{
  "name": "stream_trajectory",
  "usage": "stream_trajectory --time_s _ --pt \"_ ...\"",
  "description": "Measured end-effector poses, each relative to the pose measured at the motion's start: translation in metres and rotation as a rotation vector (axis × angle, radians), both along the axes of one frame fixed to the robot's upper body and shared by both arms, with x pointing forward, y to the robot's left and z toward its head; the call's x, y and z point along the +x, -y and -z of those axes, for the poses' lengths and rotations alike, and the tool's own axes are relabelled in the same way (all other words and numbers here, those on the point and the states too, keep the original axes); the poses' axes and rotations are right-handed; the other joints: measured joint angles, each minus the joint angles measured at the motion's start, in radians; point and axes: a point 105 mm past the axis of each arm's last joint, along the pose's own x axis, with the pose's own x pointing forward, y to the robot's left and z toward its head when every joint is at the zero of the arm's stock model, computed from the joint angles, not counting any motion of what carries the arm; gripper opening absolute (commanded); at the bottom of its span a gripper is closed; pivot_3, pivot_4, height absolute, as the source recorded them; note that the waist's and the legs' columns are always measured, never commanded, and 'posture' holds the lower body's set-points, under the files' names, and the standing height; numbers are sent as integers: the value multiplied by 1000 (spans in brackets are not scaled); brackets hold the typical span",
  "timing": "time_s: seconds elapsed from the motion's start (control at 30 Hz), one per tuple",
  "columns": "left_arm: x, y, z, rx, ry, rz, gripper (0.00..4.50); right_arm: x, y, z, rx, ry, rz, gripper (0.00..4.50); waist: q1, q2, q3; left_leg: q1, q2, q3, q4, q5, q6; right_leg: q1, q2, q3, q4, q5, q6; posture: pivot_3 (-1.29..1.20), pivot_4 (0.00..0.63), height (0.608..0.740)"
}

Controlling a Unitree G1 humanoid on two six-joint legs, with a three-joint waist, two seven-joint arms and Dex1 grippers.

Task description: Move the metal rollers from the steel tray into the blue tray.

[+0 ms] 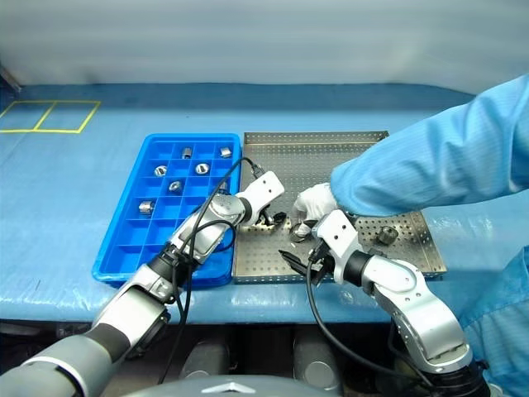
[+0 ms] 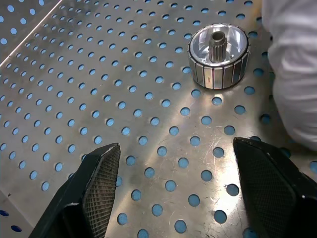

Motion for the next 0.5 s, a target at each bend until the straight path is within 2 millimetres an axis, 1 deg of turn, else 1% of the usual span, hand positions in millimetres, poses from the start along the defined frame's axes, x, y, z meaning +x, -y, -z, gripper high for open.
stream_trajectory --time_s 0.1,0.2,0.33,0.5 --pt "0 -1 -1 -18 4 -4 3964 0 1 1 -4 -2 2 4500 -1 0 0 0 0 0 -1 0 0 0 0 0 0 0 0 -36 150 740" --pt "-2 -2 -5 -80 -13 1 3964 -2 5 3 -14 -14 11 4500 -1 0 0 0 1 0 -2 0 0 -1 1 0 0 0 0 -36 150 740" --pt "-16 4 -13 -284 -122 73 3964 -3 9 6 -24 -24 22 4500 5 0 0 -1 0 0 -2 0 0 -2 0 0 0 0 -1 -36 150 740" --pt "-34 15 -22 -358 -171 205 3964 -3 10 6 -25 -25 25 4500 10 0 0 -2 -1 0 0 0 0 -1 -1 0 -1 0 0 -50 150 740"
